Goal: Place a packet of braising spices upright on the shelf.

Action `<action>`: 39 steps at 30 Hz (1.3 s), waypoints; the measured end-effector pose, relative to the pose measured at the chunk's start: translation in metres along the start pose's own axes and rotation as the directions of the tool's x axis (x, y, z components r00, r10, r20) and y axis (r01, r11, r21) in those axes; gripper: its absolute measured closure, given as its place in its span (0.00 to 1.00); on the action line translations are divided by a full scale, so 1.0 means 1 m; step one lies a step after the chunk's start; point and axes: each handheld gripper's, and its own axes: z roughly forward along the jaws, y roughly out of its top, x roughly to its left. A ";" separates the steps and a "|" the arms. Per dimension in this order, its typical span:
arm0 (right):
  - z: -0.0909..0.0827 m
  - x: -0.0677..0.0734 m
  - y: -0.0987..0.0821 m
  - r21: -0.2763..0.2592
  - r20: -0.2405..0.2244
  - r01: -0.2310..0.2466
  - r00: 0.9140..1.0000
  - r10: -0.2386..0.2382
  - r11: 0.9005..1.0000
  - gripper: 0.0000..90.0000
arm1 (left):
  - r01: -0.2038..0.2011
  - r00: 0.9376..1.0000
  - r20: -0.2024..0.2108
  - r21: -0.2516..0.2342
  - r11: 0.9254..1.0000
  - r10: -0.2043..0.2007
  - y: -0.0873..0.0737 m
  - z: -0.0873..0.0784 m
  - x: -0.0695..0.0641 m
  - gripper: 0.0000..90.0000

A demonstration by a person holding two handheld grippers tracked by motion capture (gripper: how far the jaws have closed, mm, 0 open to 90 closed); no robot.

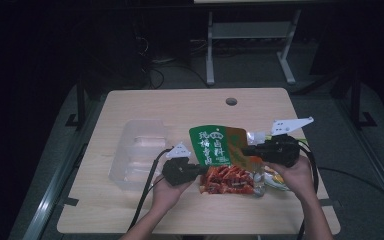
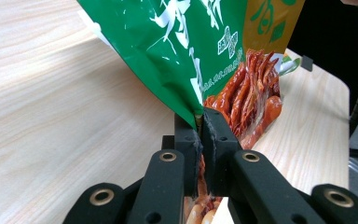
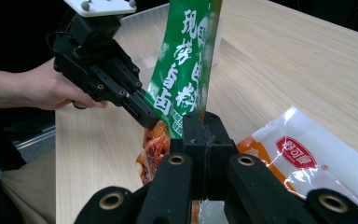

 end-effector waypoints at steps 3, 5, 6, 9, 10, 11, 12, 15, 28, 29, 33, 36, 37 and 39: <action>0.005 -0.001 -0.001 0.012 -0.002 -0.014 1.000 0.014 1.000 0.97 | -0.005 1.000 -0.011 -0.018 1.000 0.004 -0.002 -0.002 0.000 0.95; 0.011 -0.003 -0.002 0.027 -0.011 -0.017 1.000 0.017 0.999 0.97 | -0.026 0.999 -0.030 -0.015 1.000 0.026 -0.003 -0.002 -0.003 0.96; 0.014 -0.003 -0.002 0.033 -0.007 -0.018 1.000 0.018 0.999 0.97 | -0.031 0.999 -0.034 -0.009 0.999 0.031 -0.003 -0.002 -0.003 0.96; 0.018 -0.002 -0.002 0.042 -0.011 -0.016 1.000 0.016 0.999 0.98 | -0.022 0.999 -0.031 -0.012 1.000 0.022 -0.005 -0.002 -0.001 0.96; 0.019 -0.002 -0.002 0.040 -0.012 -0.021 1.000 0.022 0.999 0.97 | -0.020 0.999 -0.030 -0.015 1.000 0.019 -0.005 -0.002 -0.001 0.96; 0.021 -0.002 -0.003 0.032 -0.027 -0.031 0.999 0.032 0.999 0.95 | -0.021 0.999 -0.029 -0.017 1.000 0.021 -0.005 -0.002 -0.001 0.96; 0.021 -0.002 -0.003 0.032 -0.027 -0.031 0.999 0.032 0.999 0.95 | -0.021 0.999 -0.029 -0.017 1.000 0.021 -0.005 -0.002 -0.001 0.96; 0.028 -0.005 -0.004 0.053 -0.035 -0.047 0.998 0.049 0.998 0.94 | -0.033 0.999 -0.030 -0.017 0.999 0.033 -0.006 -0.003 -0.002 0.96; 0.027 0.005 0.001 0.037 -0.078 -0.038 0.996 0.041 0.999 0.99 | -0.083 0.994 -0.072 -0.011 0.997 0.082 -0.011 -0.023 -0.017 0.71; 0.026 0.009 0.004 0.032 -0.089 -0.031 0.995 0.034 0.999 1.00 | -0.081 0.994 -0.071 -0.011 0.997 0.080 -0.012 -0.026 -0.019 0.67; 0.026 0.019 0.012 0.019 -0.095 -0.005 0.995 0.006 1.000 1.00 | -0.073 0.994 -0.077 -0.012 0.997 0.072 -0.021 -0.040 -0.021 0.56; 0.026 0.025 0.017 0.021 -0.089 0.016 0.996 -0.014 1.000 1.00 | -0.072 0.995 -0.073 -0.026 0.997 0.070 -0.024 -0.047 -0.022 0.54; 0.026 0.027 0.019 0.026 -0.082 0.022 0.996 -0.020 0.999 1.00 | -0.083 0.994 -0.069 -0.023 0.996 0.081 -0.026 -0.051 -0.021 0.54; 0.027 0.033 0.025 0.028 -0.076 0.039 0.996 -0.037 0.999 1.00 | -0.094 0.993 -0.075 -0.021 0.995 0.092 -0.030 -0.057 -0.021 0.53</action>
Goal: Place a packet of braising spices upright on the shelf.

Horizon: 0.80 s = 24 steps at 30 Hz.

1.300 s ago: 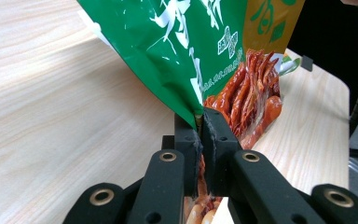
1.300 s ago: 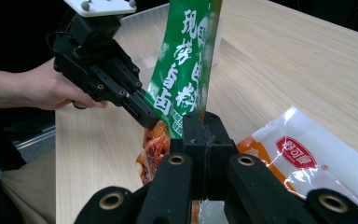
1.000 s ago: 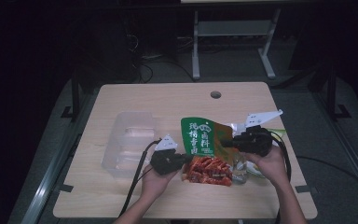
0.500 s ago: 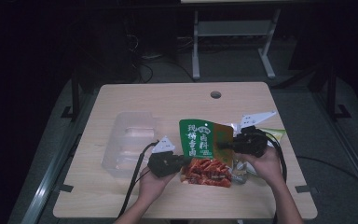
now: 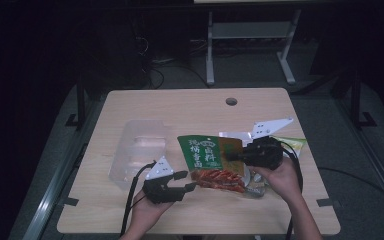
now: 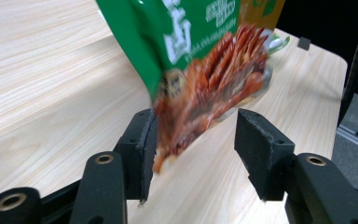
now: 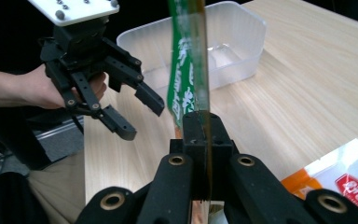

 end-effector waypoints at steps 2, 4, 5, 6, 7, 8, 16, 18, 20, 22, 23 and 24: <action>0.000 0.001 0.002 0.001 0.003 0.004 1.000 -0.004 1.000 1.00 | -0.007 1.000 0.001 0.004 1.000 0.007 -0.002 -0.002 0.000 0.51; 0.001 0.003 0.007 -0.011 0.008 0.015 1.000 -0.015 1.000 1.00 | -0.016 1.000 0.009 0.004 1.000 0.016 -0.008 -0.006 0.001 0.48; 0.001 0.003 0.007 -0.011 0.008 0.015 1.000 -0.015 1.000 1.00 | -0.016 1.000 0.009 0.004 1.000 0.016 -0.008 -0.006 0.001 0.48; 0.002 0.003 0.009 -0.021 0.006 0.012 1.000 -0.012 1.000 1.00 | -0.017 1.000 0.014 0.000 1.000 0.017 -0.010 -0.008 0.001 0.48; 0.003 0.003 0.010 -0.031 0.005 0.009 1.000 -0.009 0.999 1.00 | -0.023 1.000 0.014 -0.002 1.000 0.023 -0.012 -0.008 0.000 0.47; 0.004 0.003 0.012 -0.037 0.004 0.008 1.000 -0.008 0.999 1.00 | -0.023 1.000 0.018 -0.003 1.000 0.023 -0.013 -0.009 0.000 0.46; 0.013 0.001 0.043 -0.030 0.015 -0.001 1.000 0.002 1.000 1.00 | -0.079 0.996 0.048 0.018 0.997 0.078 -0.016 -0.008 -0.003 0.33; 0.014 -0.002 0.049 -0.024 0.015 -0.004 1.000 0.005 1.000 1.00 | -0.072 0.996 0.048 0.010 0.997 0.072 -0.016 -0.008 -0.002 0.32; 0.016 -0.006 0.055 -0.012 0.027 -0.007 1.000 0.007 1.000 1.00 | -0.056 0.997 0.049 0.001 0.998 0.056 -0.017 -0.010 -0.001 0.31; 0.018 -0.008 0.059 0.004 0.031 -0.007 1.000 0.007 1.000 1.00 | -0.055 0.997 0.046 0.000 0.998 0.055 -0.017 -0.011 0.000 0.31; 0.018 -0.008 0.059 0.004 0.031 -0.007 1.000 0.007 1.000 1.00 | -0.055 0.997 0.046 0.000 0.998 0.055 -0.017 -0.011 0.000 0.31; 0.019 -0.008 0.061 0.012 0.034 -0.008 0.999 0.008 1.000 1.00 | -0.057 0.997 0.045 -0.002 0.998 0.057 -0.017 -0.011 0.000 0.31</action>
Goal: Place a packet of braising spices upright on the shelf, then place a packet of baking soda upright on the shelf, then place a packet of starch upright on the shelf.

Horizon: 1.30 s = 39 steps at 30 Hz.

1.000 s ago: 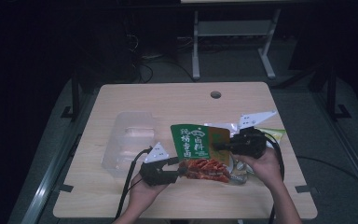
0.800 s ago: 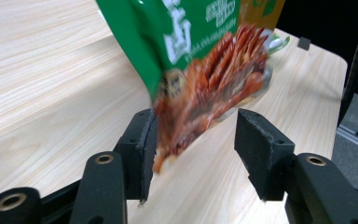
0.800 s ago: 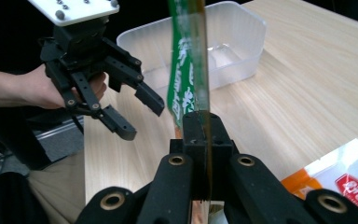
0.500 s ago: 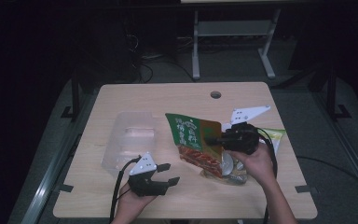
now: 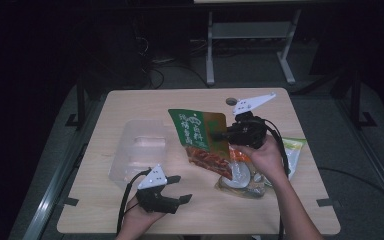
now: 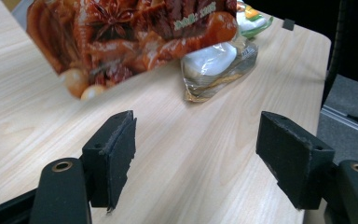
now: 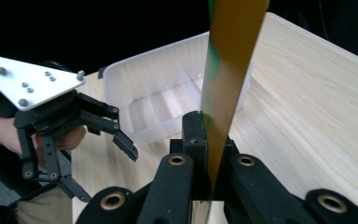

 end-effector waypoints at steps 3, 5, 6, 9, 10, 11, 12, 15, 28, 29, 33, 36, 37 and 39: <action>0.002 -0.001 0.006 0.020 0.015 0.006 1.000 -0.007 1.000 1.00 | 0.003 1.000 0.001 0.005 1.000 -0.003 0.000 0.000 0.000 0.30; 0.002 -0.002 0.007 0.021 0.016 0.006 1.000 -0.007 1.000 1.00 | 0.000 1.000 0.004 0.006 1.000 0.000 0.001 0.001 0.000 0.30; 0.001 -0.003 0.008 0.023 0.018 0.006 1.000 -0.007 1.000 1.00 | -0.006 1.000 0.005 0.012 1.000 0.006 0.002 0.001 -0.001 0.30; -0.001 -0.005 0.010 0.023 0.021 0.004 1.000 -0.005 1.000 1.00 | -0.010 1.000 0.014 0.017 1.000 0.010 0.000 0.003 -0.002 0.30; -0.003 -0.004 0.012 0.020 0.023 0.002 1.000 -0.003 1.000 1.00 | -0.010 1.000 0.016 0.021 1.000 0.010 0.000 0.003 -0.003 0.30; -0.003 -0.003 0.013 0.017 0.024 0.005 1.000 -0.005 1.000 1.00 | -0.009 1.000 0.017 0.016 1.000 0.009 0.000 0.004 -0.003 0.30; -0.003 -0.003 0.014 0.017 0.024 0.005 1.000 -0.005 1.000 1.00 | -0.007 1.000 0.020 0.015 1.000 0.006 0.000 0.004 -0.002 0.30; -0.002 -0.003 0.018 0.021 0.023 0.014 1.000 -0.014 1.000 1.00 | -0.003 1.000 0.020 0.009 1.000 0.003 0.001 0.004 -0.002 0.30; 0.012 -0.004 0.039 0.026 0.017 0.043 0.999 -0.043 0.999 1.00 | -0.017 1.000 0.026 0.023 1.000 0.016 -0.001 0.003 -0.001 0.29; 0.013 -0.004 0.041 0.024 0.015 0.041 0.999 -0.041 0.999 1.00 | -0.017 1.000 0.026 0.023 1.000 0.016 -0.001 0.003 -0.001 0.29; 0.019 -0.002 0.051 0.027 0.012 0.053 0.998 -0.054 0.998 1.00 | -0.010 1.000 0.025 0.010 1.000 0.010 -0.001 0.004 -0.004 0.29; 0.025 -0.003 0.059 0.024 0.009 0.047 0.999 -0.047 0.999 1.00 | -0.014 1.000 0.023 0.020 1.000 0.014 -0.001 0.005 -0.005 0.29; 0.025 -0.003 0.059 0.024 0.009 0.047 0.999 -0.047 0.999 1.00 | -0.014 1.000 0.023 0.020 1.000 0.014 -0.001 0.005 -0.005 0.29; 0.031 -0.004 0.068 0.018 0.008 0.057 0.998 -0.057 0.998 1.00 | -0.017 1.000 0.023 0.018 1.000 0.017 0.000 0.006 -0.006 0.29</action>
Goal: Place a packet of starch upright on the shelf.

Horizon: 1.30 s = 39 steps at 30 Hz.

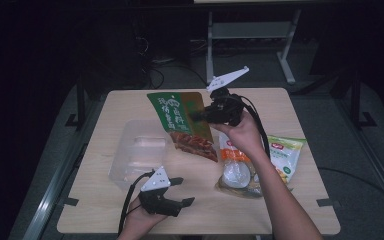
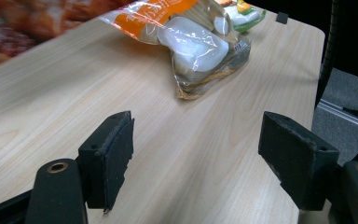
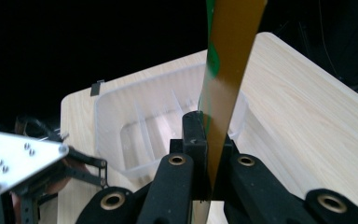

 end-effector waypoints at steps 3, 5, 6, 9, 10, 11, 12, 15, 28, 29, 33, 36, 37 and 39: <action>0.006 -0.001 0.009 0.003 0.002 0.016 1.000 -0.016 1.000 1.00 | 0.000 1.000 0.001 0.004 1.000 0.000 0.000 0.000 -0.001 0.29; 0.011 -0.001 0.016 0.004 0.000 0.023 1.000 -0.023 1.000 1.00 | 0.013 1.000 0.006 -0.005 1.000 -0.013 0.000 0.000 -0.001 0.29; 0.013 -0.001 0.019 0.004 0.000 0.027 1.000 -0.027 1.000 1.00 | 0.013 1.000 0.006 -0.005 1.000 -0.013 0.000 0.000 -0.001 0.29; 0.021 -0.002 0.028 -0.006 -0.002 0.030 1.000 -0.030 1.000 1.00 | 0.007 1.000 0.008 -0.002 1.000 -0.007 0.000 -0.001 0.002 0.29; 0.022 -0.002 0.030 -0.004 0.000 0.035 0.999 -0.035 0.999 1.00 | 0.003 1.000 0.007 -0.001 1.000 -0.003 0.000 -0.001 0.002 0.29; 0.026 -0.002 0.035 -0.002 -0.005 0.039 0.999 -0.039 0.999 1.00 | -0.002 1.000 0.005 0.004 1.000 0.002 0.001 -0.001 0.002 0.29; 0.028 -0.003 0.037 -0.001 -0.002 0.048 0.999 -0.048 0.999 1.00 | -0.002 1.000 0.005 0.004 1.000 0.002 0.001 -0.001 0.002 0.29; 0.034 -0.003 0.045 0.004 -0.005 0.057 0.998 -0.057 0.998 1.00 | 0.010 1.000 0.009 -0.012 1.000 -0.010 0.001 -0.001 0.002 0.29; 0.080 -0.007 0.071 -0.009 -0.042 0.069 0.997 -0.069 0.998 1.00 | -0.005 1.000 0.008 -0.002 1.000 0.005 0.000 -0.001 0.002 0.28; 0.085 -0.007 0.072 -0.010 -0.047 0.066 0.997 -0.066 0.998 1.00 | -0.011 1.000 0.006 0.002 1.000 0.011 0.000 -0.001 0.003 0.28; 0.105 -0.006 0.072 -0.011 -0.055 0.072 0.996 -0.072 0.997 1.00 | -0.005 1.000 0.006 -0.006 1.000 0.005 0.000 -0.002 0.003 0.28; 0.116 -0.007 0.070 -0.018 -0.062 0.066 0.996 -0.067 0.998 1.00 | -0.013 1.000 0.002 0.000 1.000 0.013 0.001 -0.003 0.003 0.28; 0.125 -0.009 0.069 -0.025 -0.072 0.056 0.996 -0.057 0.998 1.00 | -0.014 1.000 0.002 -0.002 1.000 0.014 0.001 -0.003 0.003 0.28; 0.132 -0.010 0.068 -0.029 -0.074 0.045 0.996 -0.048 0.999 1.00 | -0.013 1.000 0.003 -0.004 1.000 0.013 0.001 -0.003 0.003 0.28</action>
